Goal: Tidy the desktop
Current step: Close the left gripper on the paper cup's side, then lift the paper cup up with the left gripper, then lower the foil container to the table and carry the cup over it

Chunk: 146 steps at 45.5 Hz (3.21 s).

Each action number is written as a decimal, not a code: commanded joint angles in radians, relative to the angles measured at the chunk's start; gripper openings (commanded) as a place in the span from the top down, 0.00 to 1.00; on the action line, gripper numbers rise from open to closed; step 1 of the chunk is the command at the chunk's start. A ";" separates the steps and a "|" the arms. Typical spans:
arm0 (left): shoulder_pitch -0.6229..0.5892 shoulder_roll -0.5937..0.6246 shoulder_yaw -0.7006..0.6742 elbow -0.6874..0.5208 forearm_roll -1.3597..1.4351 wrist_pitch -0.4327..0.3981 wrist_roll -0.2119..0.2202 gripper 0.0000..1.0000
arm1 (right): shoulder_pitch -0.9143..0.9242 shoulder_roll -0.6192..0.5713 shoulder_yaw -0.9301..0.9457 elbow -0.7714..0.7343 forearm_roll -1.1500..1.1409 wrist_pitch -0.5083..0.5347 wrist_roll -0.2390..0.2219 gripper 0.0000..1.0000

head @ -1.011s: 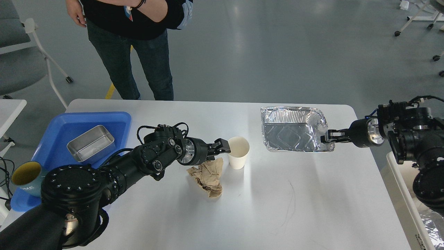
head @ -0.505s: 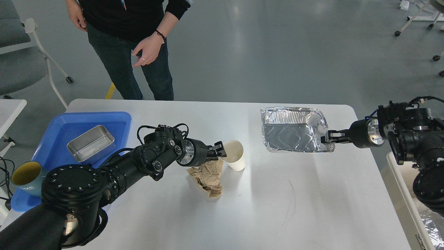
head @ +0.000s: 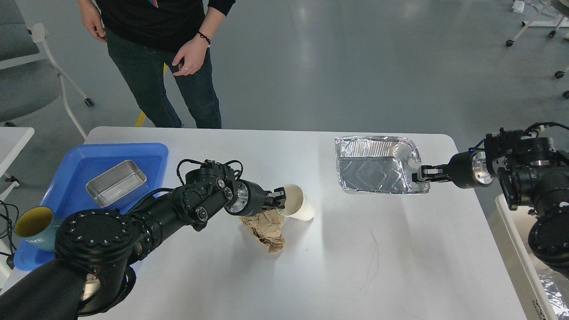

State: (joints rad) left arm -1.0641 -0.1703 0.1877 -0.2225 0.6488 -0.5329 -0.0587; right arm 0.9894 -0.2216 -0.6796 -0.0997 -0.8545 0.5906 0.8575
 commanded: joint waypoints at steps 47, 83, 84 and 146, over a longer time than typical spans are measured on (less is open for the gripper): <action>-0.217 0.209 -0.008 0.006 -0.015 -0.268 -0.010 1.00 | 0.003 0.053 -0.011 0.005 -0.014 0.015 0.009 1.00; -0.287 0.238 -0.014 0.011 -0.037 -0.265 0.002 1.00 | -0.061 0.238 -0.012 -0.150 -0.035 0.075 -0.032 1.00; -0.287 0.238 -0.014 0.012 -0.037 -0.265 0.002 1.00 | -0.061 0.242 -0.012 -0.155 -0.034 0.081 -0.034 1.00; -0.407 0.087 -0.027 0.012 -0.078 -0.260 0.079 1.00 | 0.008 0.400 0.000 -0.302 0.011 0.304 -0.155 1.00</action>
State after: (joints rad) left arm -1.4549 -0.0621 0.1597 -0.2103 0.5840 -0.7918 0.0090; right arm 0.9993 0.1593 -0.6795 -0.4001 -0.8418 0.8956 0.7019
